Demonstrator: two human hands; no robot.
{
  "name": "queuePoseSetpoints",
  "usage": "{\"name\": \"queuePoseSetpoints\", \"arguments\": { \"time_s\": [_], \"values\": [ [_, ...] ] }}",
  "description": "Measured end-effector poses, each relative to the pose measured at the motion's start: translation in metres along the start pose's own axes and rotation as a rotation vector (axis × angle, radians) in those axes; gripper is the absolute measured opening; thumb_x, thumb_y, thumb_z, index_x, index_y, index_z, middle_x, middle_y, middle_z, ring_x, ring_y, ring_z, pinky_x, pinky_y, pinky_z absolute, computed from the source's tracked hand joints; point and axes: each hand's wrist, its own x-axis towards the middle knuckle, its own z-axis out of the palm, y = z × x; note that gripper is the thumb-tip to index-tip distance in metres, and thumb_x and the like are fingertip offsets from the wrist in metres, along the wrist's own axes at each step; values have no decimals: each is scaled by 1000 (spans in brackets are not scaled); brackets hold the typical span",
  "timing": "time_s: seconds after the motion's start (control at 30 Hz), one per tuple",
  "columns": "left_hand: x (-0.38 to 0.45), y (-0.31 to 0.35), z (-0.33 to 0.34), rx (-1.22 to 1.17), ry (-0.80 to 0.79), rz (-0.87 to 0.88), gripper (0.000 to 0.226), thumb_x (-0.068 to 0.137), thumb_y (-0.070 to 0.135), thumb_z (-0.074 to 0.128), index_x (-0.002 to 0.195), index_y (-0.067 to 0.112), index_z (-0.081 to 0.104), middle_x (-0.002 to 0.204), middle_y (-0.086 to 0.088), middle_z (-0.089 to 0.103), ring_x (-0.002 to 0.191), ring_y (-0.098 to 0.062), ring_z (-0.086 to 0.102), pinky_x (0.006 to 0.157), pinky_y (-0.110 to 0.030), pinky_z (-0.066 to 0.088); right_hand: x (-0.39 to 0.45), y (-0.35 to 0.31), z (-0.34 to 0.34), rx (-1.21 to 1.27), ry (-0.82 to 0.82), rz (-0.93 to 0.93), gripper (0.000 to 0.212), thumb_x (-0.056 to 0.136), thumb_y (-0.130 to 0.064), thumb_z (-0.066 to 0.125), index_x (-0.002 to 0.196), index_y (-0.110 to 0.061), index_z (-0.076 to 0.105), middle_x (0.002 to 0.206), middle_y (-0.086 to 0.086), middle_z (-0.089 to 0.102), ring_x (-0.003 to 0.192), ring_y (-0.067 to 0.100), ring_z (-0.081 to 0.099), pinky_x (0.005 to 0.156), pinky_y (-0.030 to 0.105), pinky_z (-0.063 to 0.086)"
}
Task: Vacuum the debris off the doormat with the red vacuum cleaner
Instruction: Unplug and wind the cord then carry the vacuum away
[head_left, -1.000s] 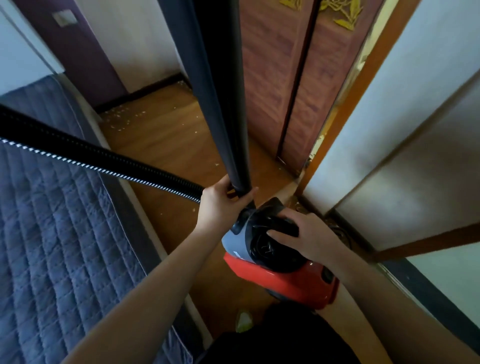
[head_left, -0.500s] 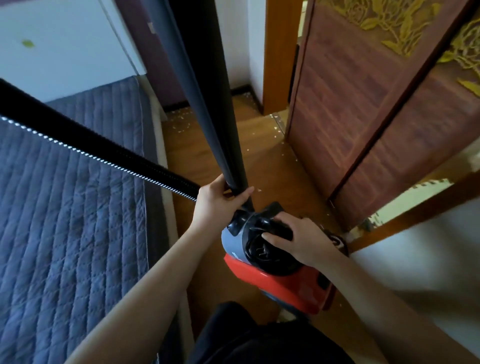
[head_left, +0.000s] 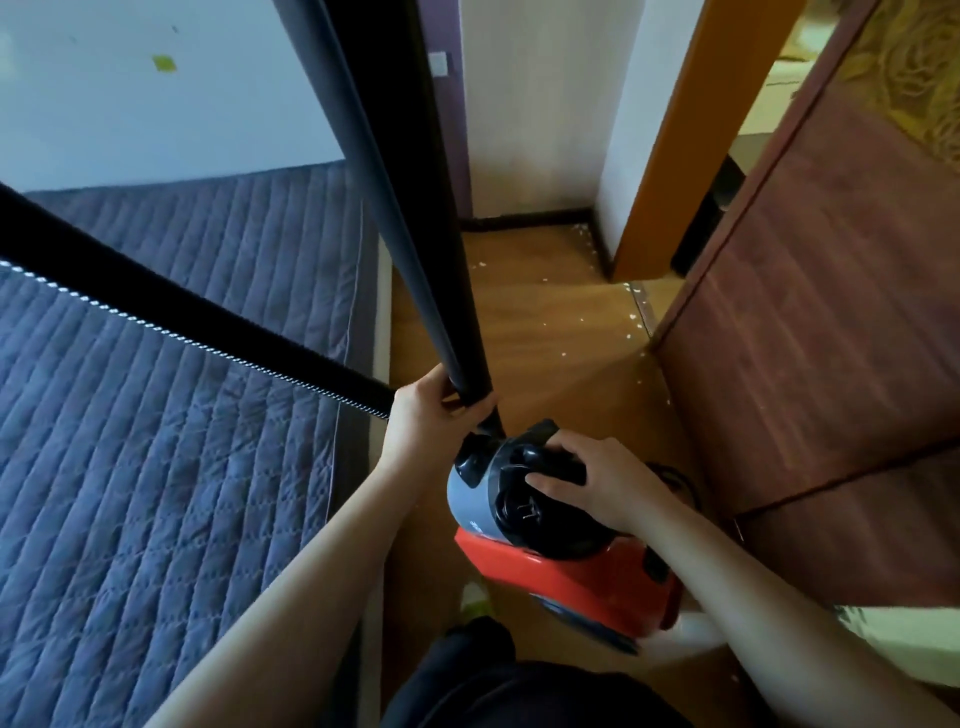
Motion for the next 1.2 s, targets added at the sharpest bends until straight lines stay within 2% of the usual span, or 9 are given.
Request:
{"name": "queuePoseSetpoints", "arguments": {
  "time_s": [0.17, 0.27, 0.4, 0.5, 0.6, 0.7, 0.87, 1.0, 1.2],
  "values": [
    [92, 4, -33, 11, 3, 28, 24, 79, 31, 82, 94, 25, 65, 85, 17, 69, 83, 2, 69, 75, -20, 58, 89, -24, -32, 3, 2, -39, 59, 75, -86, 41, 108, -39, 53, 88, -9, 69, 78, 7, 68, 72, 40, 57],
    [143, 9, -42, 5, 36, 40, 27, 79, 33, 82, 96, 19, 67, 87, 15, 71, 82, 2, 69, 75, -24, 60, 136, -28, -55, 1, 26, -57, 52, 80, -79, 46, 108, -36, 56, 91, -7, 69, 82, 9, 67, 75, 41, 57],
    [210, 10, -39, 23, 55, 52, 28, 79, 35, 81, 97, 18, 67, 90, 12, 73, 84, 0, 71, 78, -32, 61, 203, -25, -87, 55, 22, -81, 45, 84, -71, 51, 108, -34, 59, 96, -11, 68, 87, 1, 65, 78, 34, 57],
    [263, 15, -30, 57, 63, 44, 24, 80, 35, 80, 95, 24, 64, 87, 18, 70, 84, 2, 69, 78, -26, 60, 254, -17, -111, 46, -1, -113, 47, 84, -69, 51, 112, -32, 59, 101, -13, 66, 91, 0, 62, 81, 29, 54],
    [312, 23, -19, 101, 58, 11, 23, 82, 38, 77, 97, 33, 59, 84, 23, 63, 83, 6, 66, 76, -19, 58, 302, -6, -136, 33, -23, -150, 44, 84, -70, 51, 109, -35, 55, 97, -10, 67, 87, 6, 64, 78, 34, 55],
    [361, 29, -9, 147, 55, -32, 28, 84, 43, 74, 105, 28, 62, 92, 19, 66, 92, -1, 68, 79, -27, 60, 341, 7, -161, 23, -21, -201, 40, 82, -76, 46, 96, -38, 52, 81, -7, 67, 72, 4, 64, 70, 36, 56],
    [429, 32, 3, 153, 85, -95, 27, 83, 49, 73, 103, 34, 61, 99, 13, 71, 94, -4, 68, 78, -37, 62, 409, 21, -198, 3, -35, -225, 49, 78, -80, 41, 100, -38, 54, 80, -8, 68, 71, 2, 64, 69, 33, 56],
    [476, 29, -2, 179, 75, -129, 29, 85, 46, 73, 106, 30, 62, 97, 15, 68, 93, -5, 67, 83, -34, 59, 459, 20, -214, -36, -105, -212, 47, 79, -79, 43, 103, -40, 51, 83, -9, 68, 72, 1, 65, 69, 32, 57],
    [564, 2, -20, 199, 56, -145, 33, 87, 47, 69, 111, 27, 60, 96, 14, 65, 91, -5, 63, 80, -26, 54, 555, 13, -226, -70, -134, -169, 53, 79, -80, 43, 109, -38, 53, 84, -10, 68, 72, 3, 66, 71, 34, 58]
  ]
}}
